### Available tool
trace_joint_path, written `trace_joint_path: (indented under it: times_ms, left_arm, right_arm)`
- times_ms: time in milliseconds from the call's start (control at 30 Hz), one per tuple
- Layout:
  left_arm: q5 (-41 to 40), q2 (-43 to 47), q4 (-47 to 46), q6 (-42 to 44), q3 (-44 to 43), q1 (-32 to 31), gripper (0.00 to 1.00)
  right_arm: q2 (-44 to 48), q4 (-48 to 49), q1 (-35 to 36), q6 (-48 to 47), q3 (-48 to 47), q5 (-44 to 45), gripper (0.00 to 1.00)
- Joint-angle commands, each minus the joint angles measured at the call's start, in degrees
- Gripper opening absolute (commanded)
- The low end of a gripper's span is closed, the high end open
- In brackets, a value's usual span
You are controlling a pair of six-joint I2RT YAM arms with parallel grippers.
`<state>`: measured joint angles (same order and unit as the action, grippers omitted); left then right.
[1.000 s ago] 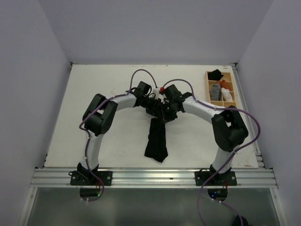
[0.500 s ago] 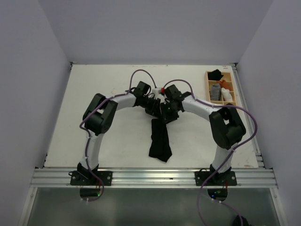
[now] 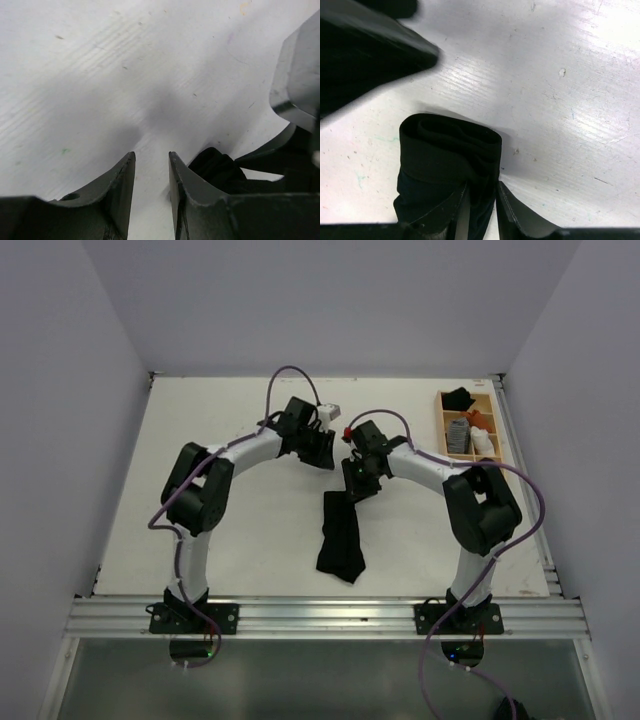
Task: Roll the underwear
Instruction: Fold the underwear
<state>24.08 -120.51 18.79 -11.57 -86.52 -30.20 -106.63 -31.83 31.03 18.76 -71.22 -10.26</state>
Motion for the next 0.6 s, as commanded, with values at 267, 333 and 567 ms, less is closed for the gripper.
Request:
trace_joint_path:
  times_ms: [267,333,567]
  left_arm:
    - [-3.1,20.7,-7.1,-5.7,16.4,1.7,0.36]
    - [-3.1,21.4,-8.2,-5.7,17.9,1.5,0.36]
    - [0.5,17.8,-10.4,-6.3,17.8,1.2,0.36]
  right_arm:
    - [4.7,-3.0,-0.9,2.2,-4.3,-2.6,0.43]
    - [7.0,-3.9,-0.9,4.2,-3.8,-2.7,0.45]
    - [17.3,-4.6,1.7,11.2,4.9,-5.4,0.48]
